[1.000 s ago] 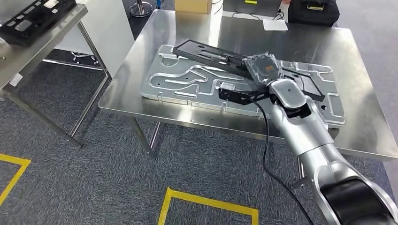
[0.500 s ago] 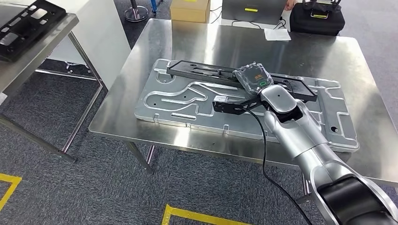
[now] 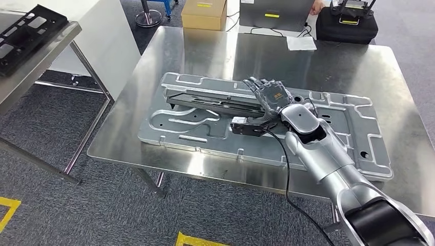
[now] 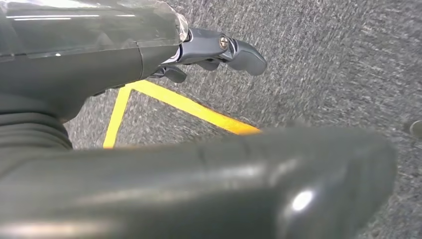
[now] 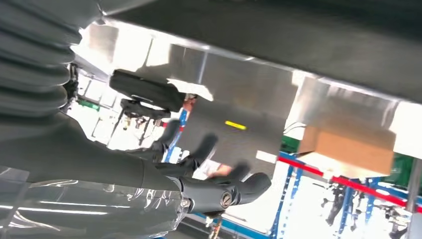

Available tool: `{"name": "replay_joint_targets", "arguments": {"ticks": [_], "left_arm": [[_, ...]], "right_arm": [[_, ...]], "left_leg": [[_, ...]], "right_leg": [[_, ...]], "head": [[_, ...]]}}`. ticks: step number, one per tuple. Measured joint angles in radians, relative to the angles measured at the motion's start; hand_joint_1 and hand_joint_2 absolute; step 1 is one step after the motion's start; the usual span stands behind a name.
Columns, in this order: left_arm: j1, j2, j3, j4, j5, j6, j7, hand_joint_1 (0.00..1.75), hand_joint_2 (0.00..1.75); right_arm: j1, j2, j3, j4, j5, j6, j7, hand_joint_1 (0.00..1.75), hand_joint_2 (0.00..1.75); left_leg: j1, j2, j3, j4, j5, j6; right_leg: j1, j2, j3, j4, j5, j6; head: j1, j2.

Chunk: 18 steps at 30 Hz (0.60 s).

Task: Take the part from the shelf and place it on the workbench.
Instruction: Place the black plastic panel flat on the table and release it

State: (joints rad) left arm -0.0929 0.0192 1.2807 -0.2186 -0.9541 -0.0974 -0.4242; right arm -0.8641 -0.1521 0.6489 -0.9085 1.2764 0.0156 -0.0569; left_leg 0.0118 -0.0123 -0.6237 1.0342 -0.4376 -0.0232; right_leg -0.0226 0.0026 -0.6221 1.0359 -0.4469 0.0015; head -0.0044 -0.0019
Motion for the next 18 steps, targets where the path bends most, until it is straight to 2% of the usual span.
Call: {"name": "replay_joint_targets", "arguments": {"ticks": [2,4,5,6,7,8,10,11,14,15,16,18], "left_arm": [[-0.001,0.0,0.002,0.0,0.002,0.0,0.0,0.0,0.0],[0.0,0.0,0.004,0.0,0.006,-0.002,0.0,0.0,0.0],[0.0,0.0,0.004,0.0,0.009,-0.003,0.0,0.0,0.0],[0.0,0.0,0.005,0.0,0.012,-0.005,0.001,0.0,0.0],[0.0,0.0,0.005,0.0,0.014,-0.006,0.002,0.0,0.0],[0.0,0.0,0.005,0.0,0.015,-0.007,0.003,0.0,0.0],[-0.002,0.001,0.006,0.0,0.017,-0.007,0.005,0.0,0.0],[-0.003,0.002,0.006,0.0,0.018,-0.008,0.007,0.0,0.0],[-0.003,0.002,0.007,0.0,0.019,-0.009,0.01,0.0,0.0],[-0.003,0.002,0.007,0.0,0.019,-0.009,0.011,0.0,0.0],[-0.003,0.002,0.008,0.0,0.019,-0.01,0.012,0.0,0.0],[-0.005,0.001,0.008,0.0,0.02,-0.012,0.014,0.0,0.0]], "right_arm": [[-0.003,0.002,0.0,-0.001,0.0,0.0,0.0,0.0,0.0],[-0.004,0.004,0.001,-0.002,0.0,0.0,0.001,0.0,0.0],[-0.004,0.004,0.001,-0.002,0.0,0.0,0.0,0.0,0.0],[-0.004,0.005,0.001,-0.002,0.0,0.0,0.0,0.0,0.0],[-0.005,0.006,0.002,-0.002,0.0,0.0,0.001,0.0,0.0],[-0.006,0.007,0.002,-0.003,-0.001,0.0,0.001,0.0,0.0],[-0.009,0.008,0.002,-0.004,-0.001,0.0,0.001,0.0,0.0],[-0.011,0.009,0.002,-0.004,-0.001,0.0,0.001,0.0,0.0],[-0.011,0.009,0.003,-0.004,-0.002,-0.001,0.001,0.0,0.0],[-0.012,0.008,0.003,-0.004,-0.003,-0.001,0.001,0.0,0.0],[-0.014,0.008,0.003,-0.004,-0.004,-0.001,0.001,0.0,0.0],[-0.015,0.007,0.003,-0.005,-0.006,-0.001,0.001,0.0,0.0]], "left_leg": [[0.001,0.005,-0.038,0.093,-0.049,-0.007],[0.002,0.006,-0.103,0.226,-0.1,-0.009],[0.002,0.006,-0.125,0.265,-0.107,-0.008],[0.001,0.006,-0.129,0.266,-0.094,-0.006],[0.001,0.006,-0.113,0.228,-0.064,-0.001],[-0.001,0.006,-0.083,0.161,-0.026,0.006],[-0.006,0.005,-0.023,0.041,0.021,0.019],[-0.009,0.004,-0.008,0.01,0.028,0.023],[-0.008,0.005,-0.005,-0.011,0.032,0.03],[-0.006,0.007,-0.004,-0.019,0.038,0.034],[-0.003,0.008,-0.004,-0.027,0.045,0.04],[-0.002,0.01,-0.01,-0.034,0.055,0.047]], "right_leg": [[0.0,-0.001,0.01,-0.003,-0.003,-0.013],[0.005,-0.002,0.015,-0.003,-0.007,-0.02],[0.008,-0.002,0.017,-0.002,-0.008,-0.022],[0.01,-0.001,0.02,-0.002,-0.009,-0.023],[0.012,0.0,0.023,-0.001,-0.011,-0.024],[0.014,0.001,0.027,0.0,-0.012,-0.023],[0.019,0.004,0.03,0.001,-0.016,-0.018],[0.02,0.005,0.029,0.002,-0.016,-0.014],[0.019,0.005,0.025,0.002,-0.014,0.002],[0.019,0.004,0.023,0.009,-0.025,0.007],[0.019,0.004,0.015,0.031,-0.048,0.011],[0.017,0.003,-0.022,0.131,-0.123,0.019]], "head": [[-0.001,0.0],[-0.002,0.0],[-0.002,0.0],[-0.002,0.0],[-0.002,0.0],[-0.002,0.0],[-0.001,0.0],[-0.001,0.0],[-0.001,0.0],[0.0,0.0],[0.001,0.0],[0.003,0.0]]}}
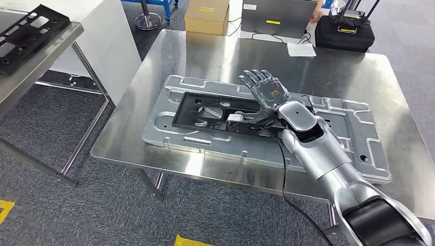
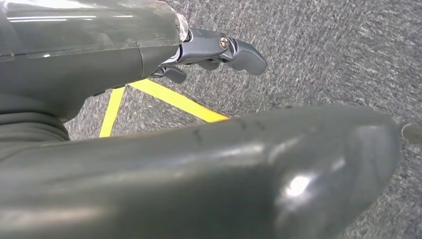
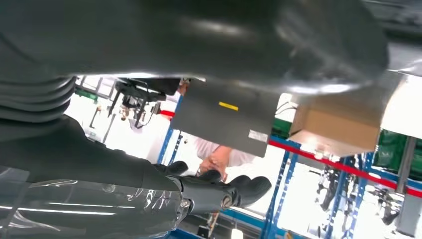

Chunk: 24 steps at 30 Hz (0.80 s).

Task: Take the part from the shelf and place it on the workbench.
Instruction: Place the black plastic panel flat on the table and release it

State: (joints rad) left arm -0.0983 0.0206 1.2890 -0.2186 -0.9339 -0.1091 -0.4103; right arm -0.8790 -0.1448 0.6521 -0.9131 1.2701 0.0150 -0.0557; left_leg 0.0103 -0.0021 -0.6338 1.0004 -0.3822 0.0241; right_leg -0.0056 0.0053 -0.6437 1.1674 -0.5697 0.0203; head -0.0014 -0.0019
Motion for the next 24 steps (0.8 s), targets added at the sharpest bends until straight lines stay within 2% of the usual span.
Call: {"name": "replay_joint_targets", "arguments": {"ticks": [1,2,3,4,5,7,8,10,12,13,14,16,17,18,19,20,21,22,23,24], "left_arm": [[-0.001,0.0,0.001,0.0,0.001,-0.001,0.001,0.0,0.0],[-0.001,0.0,0.002,0.0,0.002,-0.003,0.002,0.0,0.0],[0.0,0.0,0.002,0.0,0.002,-0.005,0.004,0.0,0.0],[0.0,0.0,0.003,0.0,0.003,-0.006,0.004,0.0,0.0],[0.0,0.0,0.004,0.0,0.003,-0.008,0.005,0.0,0.0],[0.0,0.0,0.004,0.0,0.003,-0.011,0.007,0.0,0.0],[0.0,0.0,0.004,0.0,0.003,-0.011,0.007,0.0,0.0],[0.0,0.001,0.005,0.0,0.005,-0.012,0.009,0.0,0.0],[0.002,0.001,0.005,0.0,0.006,-0.012,0.012,0.0,0.0],[0.003,0.0,0.005,0.0,0.007,-0.012,0.014,0.0,0.0],[0.005,0.0,0.005,0.0,0.007,-0.012,0.016,0.0,0.0],[0.005,0.0,0.005,0.0,0.008,-0.012,0.02,0.0,0.0],[0.004,0.0,0.005,0.0,0.009,-0.012,0.021,0.0,0.0],[0.004,0.0,0.005,0.0,0.009,-0.012,0.023,0.0,0.0],[0.004,0.0,0.006,0.0,0.009,-0.011,0.024,0.0,0.0],[0.003,0.0,0.006,0.0,0.009,-0.011,0.025,0.0,0.0],[0.003,0.0,0.006,0.0,0.009,-0.011,0.026,0.0,0.0],[0.002,0.001,0.006,0.0,0.009,-0.011,0.026,0.0,0.0],[0.0,0.001,0.006,0.0,0.009,-0.011,0.026,0.0,0.0],[-0.001,0.002,0.006,0.0,0.008,-0.011,0.027,0.0,0.0]], "right_arm": [[0.001,0.0,0.0,0.0,-0.002,0.0,0.0,0.0,0.0],[0.004,-0.001,0.0,0.0,-0.004,0.0,0.0,0.0,0.0],[0.006,-0.002,0.0,0.0,-0.006,0.0,0.0,0.0,0.0],[0.007,-0.002,0.0,0.0,-0.008,0.0,0.0,0.0,0.0],[0.007,-0.002,0.0,-0.001,-0.01,0.0,0.0,0.0,0.0],[0.005,-0.001,0.0,-0.006,-0.012,0.0,0.0,0.0,0.0],[0.005,-0.001,0.0,-0.008,-0.013,0.0,0.0,0.0,0.0],[0.003,0.0,0.001,-0.012,-0.014,0.0,-0.001,0.0,0.0],[0.002,0.0,0.001,-0.014,-0.016,0.0,-0.001,0.0,0.0],[0.001,0.001,0.001,-0.015,-0.018,0.0,-0.001,0.0,0.0],[0.0,0.001,0.001,-0.016,-0.02,-0.001,-0.001,0.0,0.0],[0.001,0.002,0.001,-0.02,-0.024,-0.004,0.0,0.0,0.0],[0.002,0.002,0.001,-0.021,-0.025,-0.006,0.0,0.0,0.0],[0.005,0.002,0.001,-0.022,-0.025,-0.009,0.001,0.0,0.0],[0.008,0.002,0.001,-0.022,-0.025,-0.011,0.002,0.0,0.0],[0.01,0.002,0.001,-0.023,-0.025,-0.012,0.004,0.0,0.0],[0.011,0.002,0.001,-0.025,-0.025,-0.014,0.007,0.0,0.0],[0.011,0.002,0.001,-0.027,-0.025,-0.015,0.01,0.0,0.0],[0.011,0.001,0.0,-0.03,-0.024,-0.015,0.012,0.0,0.0],[0.01,0.001,0.0,-0.032,-0.024,-0.016,0.014,0.0,0.0]], "left_leg": [[0.0,0.0,-0.006,0.001,0.004,0.001],[0.0,0.001,-0.014,0.002,0.009,0.001],[0.0,0.001,-0.022,0.004,0.014,0.0],[0.0,0.001,-0.03,0.007,0.02,-0.001],[0.001,0.0,-0.039,0.011,0.025,-0.004],[0.002,0.0,-0.053,0.018,0.035,-0.013],[0.001,-0.001,-0.057,0.02,0.041,-0.019],[0.0,-0.002,-0.06,0.018,0.055,-0.032],[0.002,-0.004,-0.065,0.014,0.062,-0.045],[0.004,-0.004,-0.072,0.024,0.044,-0.05],[0.005,-0.004,-0.084,0.054,0.007,-0.056],[0.007,-0.003,-0.117,0.175,-0.1,-0.062],[0.008,-0.003,-0.129,0.243,-0.139,-0.065],[0.008,-0.003,-0.132,0.294,-0.153,-0.065],[0.008,-0.003,-0.119,0.312,-0.146,-0.064],[0.007,-0.003,-0.088,0.294,-0.125,-0.061],[0.006,-0.003,-0.038,0.241,-0.105,-0.055],[0.003,-0.003,0.022,0.166,-0.1,-0.048],[0.0,-0.003,0.075,0.094,-0.105,-0.041],[-0.004,-0.004,0.109,0.042,-0.112,-0.036]], "right_leg": [[-0.002,0.0,-0.021,0.062,-0.034,0.004],[-0.005,0.0,-0.034,0.109,-0.054,0.007],[-0.008,-0.001,-0.033,0.124,-0.055,0.01],[-0.011,-0.001,-0.013,0.101,-0.038,0.013],[-0.014,-0.002,0.025,0.045,-0.01,0.015],[-0.015,-0.003,0.103,-0.084,0.028,0.014],[-0.012,-0.002,0.123,-0.122,0.037,0.01],[-0.006,0.001,0.123,-0.132,0.045,-0.002],[-0.007,-0.001,0.11,-0.136,0.062,-0.02],[-0.008,-0.003,0.101,-0.139,0.073,-0.029],[-0.009,-0.004,0.09,-0.142,0.087,-0.037],[-0.008,-0.005,0.063,-0.143,0.11,-0.045],[-0.007,-0.005,0.049,-0.142,0.121,-0.046],[-0.005,-0.005,0.035,-0.142,0.131,-0.046],[-0.004,-0.005,0.021,-0.141,0.142,-0.045],[-0.002,-0.005,0.008,-0.14,0.152,-0.044],[-0.001,-0.005,-0.004,-0.14,0.161,-0.042],[0.001,-0.005,-0.013,-0.139,0.17,-0.039],[0.002,-0.005,-0.02,-0.138,0.178,-0.035],[0.002,-0.006,-0.023,-0.14,0.186,-0.029]], "head": [[0.001,0.0],[0.001,0.0],[0.001,0.0],[0.001,0.0],[0.001,0.0],[0.001,0.0],[0.0,0.0],[0.0,0.0],[0.0,0.0],[0.0,0.0],[-0.002,0.0],[-0.004,0.0],[-0.004,0.0],[-0.004,0.0],[-0.004,0.0],[-0.004,0.0],[-0.004,0.0],[-0.004,0.0],[-0.003,0.0],[-0.003,0.0]]}}
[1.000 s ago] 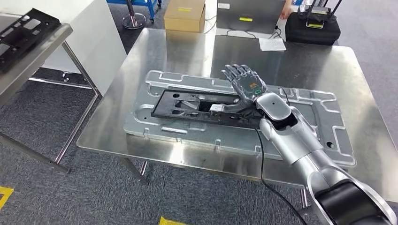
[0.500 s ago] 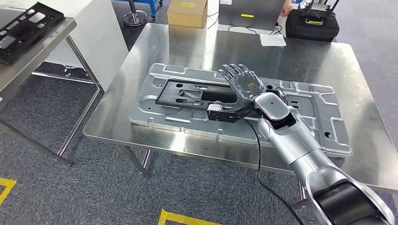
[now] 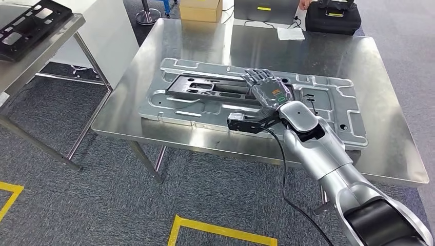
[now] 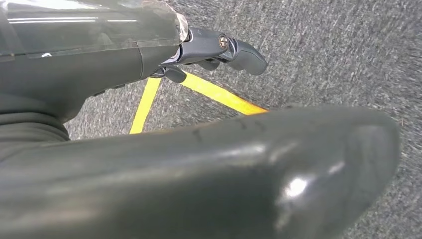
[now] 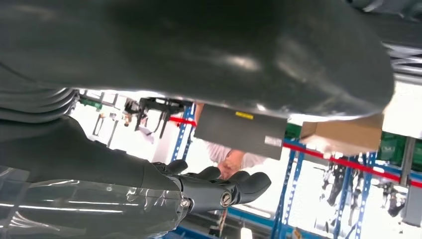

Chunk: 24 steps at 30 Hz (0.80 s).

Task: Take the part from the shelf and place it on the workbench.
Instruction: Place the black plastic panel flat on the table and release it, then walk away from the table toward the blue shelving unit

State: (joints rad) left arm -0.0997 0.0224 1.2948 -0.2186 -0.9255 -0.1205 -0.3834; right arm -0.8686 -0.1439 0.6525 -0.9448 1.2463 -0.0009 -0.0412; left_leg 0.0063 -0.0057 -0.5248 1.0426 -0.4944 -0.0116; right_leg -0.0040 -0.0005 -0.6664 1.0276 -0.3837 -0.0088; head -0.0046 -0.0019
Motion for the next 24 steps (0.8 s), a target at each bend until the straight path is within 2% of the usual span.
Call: {"name": "replay_joint_targets", "arguments": {"ticks": [1,3,4,5,6,7,8,9,10,11,12,13,14,15,16,18,19,20,21,23,24], "left_arm": [[-0.001,0.0,0.0,0.0,0.0,0.0,0.001,0.0,0.0],[-0.002,-0.001,0.002,0.0,-0.001,0.0,0.003,0.0,0.0],[-0.002,-0.002,0.004,0.0,-0.001,0.0,0.004,0.0,0.0],[-0.002,-0.003,0.005,0.0,-0.002,0.0,0.005,0.0,0.0],[-0.002,-0.004,0.006,0.0,-0.002,0.0,0.006,0.0,0.0],[-0.002,-0.005,0.006,0.0,-0.002,0.0,0.008,0.0,0.0],[-0.002,-0.006,0.007,0.0,-0.002,0.001,0.009,0.0,0.0],[-0.001,-0.007,0.008,0.0,-0.002,0.001,0.011,0.0,0.0],[0.0,-0.009,0.01,0.0,-0.002,0.001,0.013,0.0,0.0],[0.001,-0.011,0.012,0.0,-0.002,0.002,0.015,0.0,0.0],[0.002,-0.013,0.013,0.0,-0.002,0.002,0.016,0.0,0.0],[0.002,-0.014,0.015,0.0,-0.002,0.002,0.017,0.0,0.0],[0.002,-0.016,0.016,0.0,-0.002,0.002,0.018,0.0,0.0],[0.002,-0.017,0.016,0.0,-0.002,0.002,0.018,0.0,0.0],[0.002,-0.018,0.016,0.0,-0.002,0.002,0.018,0.0,0.0],[0.004,-0.019,0.017,0.0,-0.002,0.002,0.019,0.0,0.0],[0.005,-0.02,0.018,0.0,-0.002,0.002,0.019,0.0,0.0],[0.007,-0.021,0.018,0.0,-0.001,0.002,0.02,0.0,0.0],[0.008,-0.023,0.019,0.0,0.0,0.002,0.02,0.0,0.0],[0.009,-0.026,0.02,0.0,0.001,0.003,0.021,0.0,0.0],[0.009,-0.027,0.021,0.0,0.001,0.004,0.022,0.0,0.0]], "right_arm": [[0.0,-0.001,0.0,-0.001,0.001,0.0,0.002,0.0,0.0],[0.002,-0.004,0.0,0.0,0.002,0.0,0.007,0.0,0.0],[0.003,-0.008,0.0,0.001,0.002,0.0,0.009,0.0,0.0],[0.005,-0.011,0.0,0.002,0.002,-0.001,0.012,0.0,0.0],[0.007,-0.016,0.0,0.003,0.003,-0.001,0.015,0.0,0.0],[0.01,-0.019,0.0,0.004,0.003,-0.002,0.017,0.0,0.0],[0.016,-0.023,-0.001,0.006,0.003,-0.003,0.019,0.0,0.0],[0.022,-0.028,-0.001,0.008,0.004,-0.004,0.022,0.0,0.0],[0.029,-0.032,-0.002,0.01,0.005,-0.006,0.025,0.0,0.0],[0.035,-0.037,-0.003,0.012,0.008,-0.008,0.029,0.0,0.0],[0.039,-0.039,-0.006,0.013,0.01,-0.01,0.034,0.0,0.0],[0.041,-0.042,-0.009,0.013,0.013,-0.012,0.038,0.0,0.0],[0.042,-0.044,-0.013,0.013,0.015,-0.016,0.043,0.0,0.0],[0.044,-0.046,-0.017,0.014,0.016,-0.018,0.046,0.0,0.0],[0.046,-0.048,-0.021,0.014,0.017,-0.021,0.049,0.0,0.0],[0.057,-0.053,-0.027,0.016,0.018,-0.024,0.056,0.0,0.0],[0.064,-0.054,-0.03,0.017,0.019,-0.025,0.059,0.0,0.0],[0.072,-0.055,-0.035,0.017,0.021,-0.026,0.062,0.0,0.0],[0.082,-0.056,-0.04,0.018,0.022,-0.029,0.065,0.0,0.0],[0.106,-0.059,-0.051,0.018,0.025,-0.036,0.071,0.0,0.0],[0.122,-0.061,-0.057,0.018,0.027,-0.041,0.073,0.0,0.0]], "left_leg": [[-0.004,0.0,0.016,-0.029,-0.006,0.004],[-0.006,0.002,0.009,-0.046,0.012,0.015],[-0.004,0.005,0.004,-0.053,0.024,0.022],[-0.002,0.008,-0.004,-0.06,0.038,0.03],[0.0,0.011,-0.015,-0.063,0.052,0.036],[-0.001,0.011,-0.03,-0.064,0.064,0.04],[-0.001,0.011,-0.045,-0.063,0.076,0.041],[-0.002,0.011,-0.062,-0.061,0.087,0.041],[-0.002,0.011,-0.078,-0.058,0.098,0.04],[-0.001,0.011,-0.095,-0.054,0.107,0.038],[-0.001,0.011,-0.111,-0.048,0.116,0.036],[-0.002,0.012,-0.126,-0.042,0.123,0.032],[-0.003,0.012,-0.137,-0.035,0.13,0.028],[-0.004,0.012,-0.144,-0.03,0.137,0.023],[-0.005,0.012,-0.148,-0.029,0.144,0.018],[-0.004,0.011,-0.151,-0.032,0.159,0.006],[-0.002,0.01,-0.156,-0.027,0.15,0.001],[-0.001,0.009,-0.166,-0.007,0.122,-0.005],[0.002,0.008,-0.18,0.033,0.076,-0.01],[0.005,0.008,-0.209,0.157,-0.028,-0.018],[0.006,0.008,-0.215,0.216,-0.053,-0.021]], "right_leg": [[-0.001,-0.001,-0.001,-0.003,0.009,0.007],[-0.005,-0.001,-0.003,-0.01,0.023,0.021],[-0.006,0.0,-0.008,-0.003,0.011,0.027],[-0.006,0.001,-0.017,0.018,-0.02,0.031],[-0.008,0.001,-0.031,0.063,-0.068,0.034],[-0.009,0.001,-0.048,0.122,-0.12,0.038],[-0.01,0.001,-0.061,0.185,-0.16,0.041],[-0.01,0.001,-0.067,0.237,-0.176,0.044],[-0.01,0.001,-0.06,0.261,-0.168,0.045],[-0.011,0.001,-0.038,0.253,-0.142,0.046],[-0.011,0.001,0.0,0.215,-0.114,0.046],[-0.011,0.001,0.051,0.151,-0.105,0.044],[-0.01,0.002,0.099,0.082,-0.11,0.04],[-0.007,0.002,0.133,0.028,-0.123,0.034],[-0.004,0.003,0.152,-0.005,-0.136,0.028],[-0.003,0.001,0.149,-0.016,-0.127,0.015],[-0.005,-0.001,0.142,-0.018,-0.116,0.007],[-0.007,-0.003,0.133,-0.02,-0.104,0.0],[-0.008,-0.005,0.12,-0.022,-0.09,-0.006],[-0.008,-0.005,0.091,-0.022,-0.066,-0.012],[-0.007,-0.005,0.075,-0.021,-0.054,-0.011]], "head": [[-0.001,0.0],[-0.003,0.0],[-0.003,0.0],[-0.001,0.0],[0.0,0.0],[0.002,0.0],[0.003,0.0],[0.003,0.0],[0.003,0.0],[0.003,0.0],[0.003,0.0],[0.003,0.0],[0.002,0.0],[0.002,0.0],[0.002,0.0],[0.003,0.0],[0.003,0.0],[0.002,0.0],[0.001,0.0],[-0.001,0.0],[-0.002,0.0]]}}
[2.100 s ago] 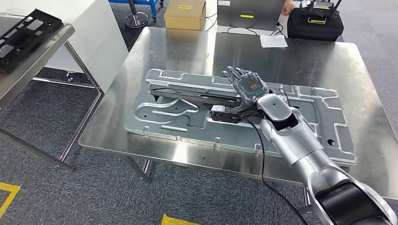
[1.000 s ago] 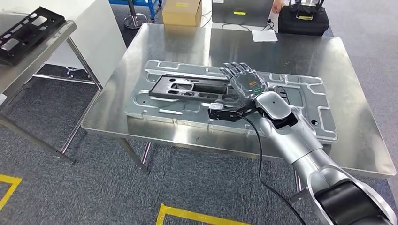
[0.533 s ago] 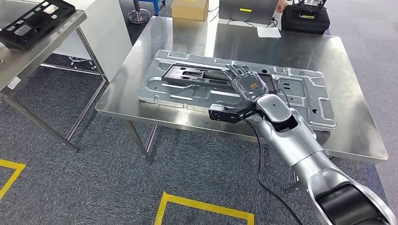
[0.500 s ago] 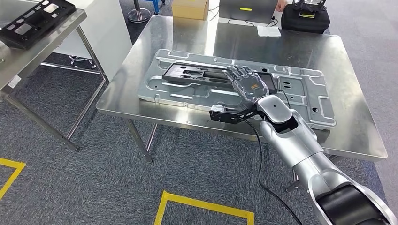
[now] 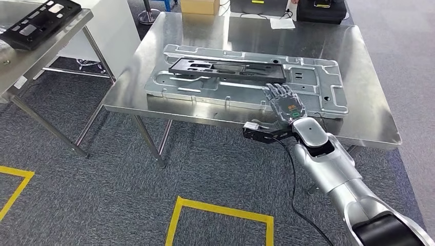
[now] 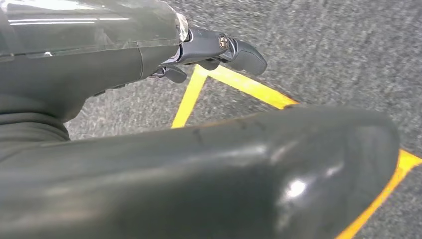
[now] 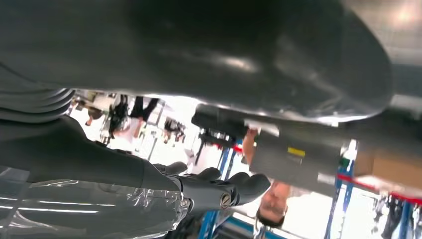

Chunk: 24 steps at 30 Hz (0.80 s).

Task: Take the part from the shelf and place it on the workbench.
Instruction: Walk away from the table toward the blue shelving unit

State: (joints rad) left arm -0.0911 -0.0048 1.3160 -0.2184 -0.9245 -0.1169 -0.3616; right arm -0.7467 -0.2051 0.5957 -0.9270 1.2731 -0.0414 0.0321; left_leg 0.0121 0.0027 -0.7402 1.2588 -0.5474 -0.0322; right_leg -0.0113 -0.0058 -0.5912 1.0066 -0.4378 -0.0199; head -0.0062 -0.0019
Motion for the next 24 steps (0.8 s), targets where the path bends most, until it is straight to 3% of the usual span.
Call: {"name": "replay_joint_targets", "arguments": {"ticks": [1,2,3,4,6,8,10,11,12,14,15,16,17,18,19,21,22,24], "left_arm": [[0.0,-0.001,0.001,0.0,0.0,0.001,0.001,0.0,0.0],[0.0,-0.002,0.001,0.0,-0.001,0.002,0.002,0.0,0.0],[0.0,-0.003,0.002,0.0,-0.002,0.004,0.003,0.0,0.0],[-0.001,-0.003,0.002,0.0,-0.004,0.005,0.005,0.0,0.0],[-0.004,-0.004,0.002,0.0,-0.007,0.008,0.007,0.0,0.0],[-0.005,-0.007,0.002,0.0,-0.007,0.01,0.008,0.0,0.0],[-0.004,-0.011,0.002,0.001,-0.007,0.01,0.009,0.0,0.0],[-0.003,-0.014,0.002,0.001,-0.007,0.01,0.009,0.0,0.0],[-0.003,-0.016,0.002,0.002,-0.007,0.01,0.01,0.0,0.0],[-0.003,-0.022,0.002,0.002,-0.006,0.01,0.01,0.0,0.0],[-0.003,-0.024,0.002,0.002,-0.005,0.01,0.01,0.0,0.0],[-0.003,-0.027,0.003,0.002,-0.003,0.01,0.01,0.0,0.0],[-0.002,-0.03,0.003,0.002,-0.001,0.011,0.01,0.0,0.0],[-0.002,-0.033,0.004,0.002,0.002,0.011,0.01,0.0,0.0],[-0.002,-0.035,0.006,0.002,0.004,0.013,0.01,0.0,0.0],[0.0,-0.04,0.012,0.002,0.008,0.017,0.01,0.0,0.0],[0.001,-0.041,0.016,0.002,0.01,0.019,0.01,0.0,0.0],[0.004,-0.043,0.023,0.002,0.012,0.023,0.01,0.0,0.0]], "right_arm": [[0.017,-0.003,-0.006,0.0,0.003,-0.004,0.002,0.0,0.0],[0.035,-0.006,-0.012,0.0,0.006,-0.006,0.004,0.0,0.0],[0.05,-0.01,-0.018,0.0,0.01,-0.009,0.006,0.0,0.0],[0.061,-0.014,-0.025,0.0,0.014,-0.01,0.007,0.0,0.0],[0.072,-0.02,-0.038,0.0,0.022,-0.012,0.01,0.0,0.0],[0.077,-0.024,-0.047,0.002,0.027,-0.012,0.011,0.0,0.0],[0.084,-0.026,-0.054,0.006,0.029,-0.01,0.012,0.0,0.0],[0.089,-0.026,-0.056,0.009,0.029,-0.008,0.011,0.0,0.0],[0.095,-0.026,-0.058,0.012,0.03,-0.007,0.01,0.0,0.0],[0.111,-0.026,-0.06,0.018,0.029,-0.008,0.009,0.0,0.0],[0.124,-0.026,-0.061,0.022,0.027,-0.01,0.008,0.0,0.0],[0.14,-0.025,-0.064,0.025,0.023,-0.016,0.006,0.0,0.0],[0.16,-0.023,-0.069,0.028,0.016,-0.026,0.003,0.0,0.0],[0.185,-0.02,-0.078,0.031,0.008,-0.041,-0.001,0.0,0.0],[0.216,-0.016,-0.093,0.032,-0.001,-0.065,-0.007,0.0,0.0],[0.288,-0.006,-0.13,0.035,-0.015,-0.117,-0.021,0.0,0.0],[0.325,0.0,-0.152,0.037,-0.02,-0.142,-0.028,0.0,0.0],[0.391,0.011,-0.196,0.043,-0.029,-0.173,-0.04,0.0,0.0]], "left_leg": [[0.0,0.0,0.005,0.036,0.0,-0.002],[0.0,0.0,0.025,0.041,0.02,-0.001],[0.0,0.0,0.062,0.011,0.046,0.001],[0.0,-0.001,0.112,-0.046,0.062,0.006],[-0.005,-0.002,0.215,-0.188,0.05,0.017],[-0.013,-0.002,0.254,-0.261,0.033,0.028],[-0.011,0.001,0.239,-0.271,0.053,0.042],[-0.009,0.003,0.229,-0.274,0.067,0.052],[-0.007,0.005,0.217,-0.277,0.081,0.061],[-0.008,0.007,0.187,-0.276,0.107,0.071],[-0.009,0.007,0.17,-0.274,0.118,0.071],[-0.009,0.006,0.152,-0.271,0.13,0.071],[-0.009,0.006,0.135,-0.267,0.14,0.069],[-0.009,0.006,0.119,-0.262,0.149,0.067],[-0.008,0.005,0.104,-0.257,0.156,0.063],[-0.01,0.001,0.084,-0.248,0.17,0.053],[-0.011,-0.001,0.079,-0.246,0.177,0.047],[-0.012,-0.003,0.076,-0.249,0.193,0.035]], "right_leg": [[0.0,0.0,-0.015,0.001,0.012,0.001],[0.0,0.0,-0.031,0.002,0.023,0.004],[0.0,0.0,-0.046,0.004,0.034,0.007],[0.0,0.0,-0.058,0.006,0.043,0.01],[0.002,0.001,-0.077,0.009,0.062,0.019],[0.001,-0.001,-0.084,0.004,0.083,0.031],[-0.001,0.0,-0.093,0.0,0.092,0.043],[-0.001,0.002,-0.102,0.015,0.07,0.047],[-0.002,0.003,-0.115,0.049,0.029,0.051],[-0.005,0.004,-0.147,0.171,-0.075,0.055],[-0.006,0.004,-0.158,0.233,-0.106,0.057],[-0.006,0.004,-0.157,0.275,-0.114,0.059],[-0.006,0.004,-0.14,0.285,-0.101,0.06],[-0.006,0.004,-0.106,0.26,-0.075,0.061],[-0.007,0.004,-0.054,0.2,-0.056,0.061],[-0.005,0.005,0.046,0.063,-0.062,0.057],[-0.003,0.005,0.074,0.018,-0.074,0.053],[0.001,0.006,0.078,-0.004,-0.076,0.04]], "head": [[0.0,0.0],[0.0,0.0],[0.0,0.0],[0.0,0.0],[0.0,0.0],[0.0,0.0],[0.0,0.0],[0.0,0.0],[0.001,0.0],[0.004,0.0],[0.004,0.0],[0.004,0.0],[0.004,0.0],[0.004,0.0],[0.004,0.0],[0.003,0.0],[0.003,0.0],[0.001,0.0]]}}
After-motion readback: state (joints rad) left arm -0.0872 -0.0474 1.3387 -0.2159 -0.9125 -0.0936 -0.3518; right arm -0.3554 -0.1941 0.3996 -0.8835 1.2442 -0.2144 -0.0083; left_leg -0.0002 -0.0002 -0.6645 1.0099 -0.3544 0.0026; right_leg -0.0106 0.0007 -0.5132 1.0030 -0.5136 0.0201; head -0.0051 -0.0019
